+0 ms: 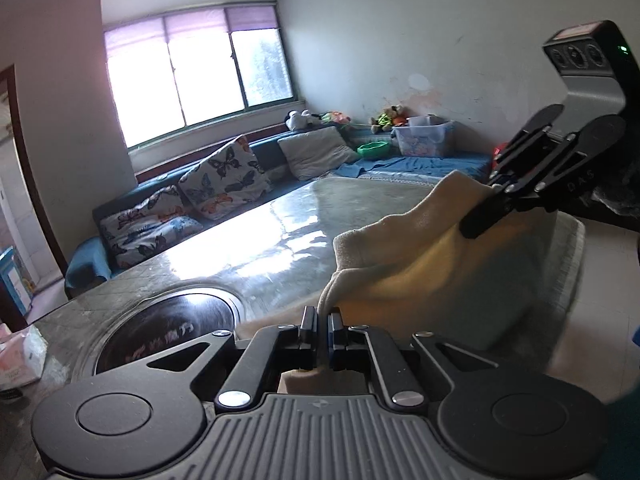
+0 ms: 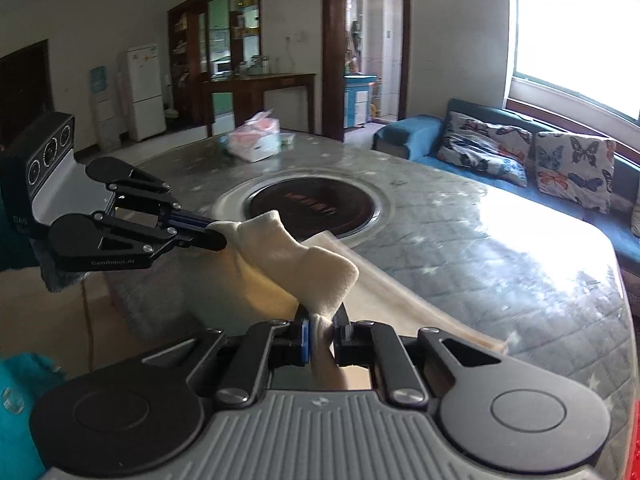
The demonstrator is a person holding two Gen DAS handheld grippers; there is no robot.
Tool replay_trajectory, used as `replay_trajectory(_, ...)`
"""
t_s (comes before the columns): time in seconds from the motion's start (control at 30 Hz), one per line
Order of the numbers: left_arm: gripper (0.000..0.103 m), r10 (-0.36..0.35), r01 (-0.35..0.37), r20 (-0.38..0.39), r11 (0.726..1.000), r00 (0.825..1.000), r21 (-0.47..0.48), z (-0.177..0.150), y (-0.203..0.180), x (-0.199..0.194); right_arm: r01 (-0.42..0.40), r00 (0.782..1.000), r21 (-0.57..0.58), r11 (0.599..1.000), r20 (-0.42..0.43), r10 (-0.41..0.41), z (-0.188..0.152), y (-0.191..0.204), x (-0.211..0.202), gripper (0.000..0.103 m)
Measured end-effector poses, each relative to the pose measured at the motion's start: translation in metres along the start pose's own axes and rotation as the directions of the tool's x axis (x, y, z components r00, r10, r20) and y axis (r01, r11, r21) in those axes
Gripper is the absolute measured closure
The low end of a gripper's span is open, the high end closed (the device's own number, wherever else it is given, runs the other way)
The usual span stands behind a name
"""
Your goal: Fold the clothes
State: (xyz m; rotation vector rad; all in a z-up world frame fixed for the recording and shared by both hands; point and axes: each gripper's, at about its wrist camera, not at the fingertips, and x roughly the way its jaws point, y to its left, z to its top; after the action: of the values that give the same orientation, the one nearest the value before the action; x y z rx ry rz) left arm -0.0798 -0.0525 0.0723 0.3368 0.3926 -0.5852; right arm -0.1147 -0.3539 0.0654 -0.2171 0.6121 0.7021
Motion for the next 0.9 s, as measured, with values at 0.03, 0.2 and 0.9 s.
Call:
replay_trajectory(0.03, 0.098, 0.003, -0.003, -0.007, 1.000, 1.000, -0.009, 0.004, 0.004, 0.012, 0.010, 1.000, 0.012, 1.000, -0.008, -0.010, 0.001, -0.006, 0.009, 0.093)
replay_trajectory(0.2, 0.097, 0.031, -0.035, -0.076, 0.998, 0.997, -0.052, 0.015, 0.023, 0.075, 0.059, 0.997, 0.069, 0.996, -0.049, -0.056, 0.005, -0.038, 0.052, 0.093)
replay_trajectory(0.9, 0.073, 0.020, -0.040, -0.160, 0.991, 0.987, -0.124, 0.007, 0.032, 0.115, 0.236, 0.972, 0.259, 0.937, -0.045, -0.232, 0.000, -0.090, 0.101, 0.067)
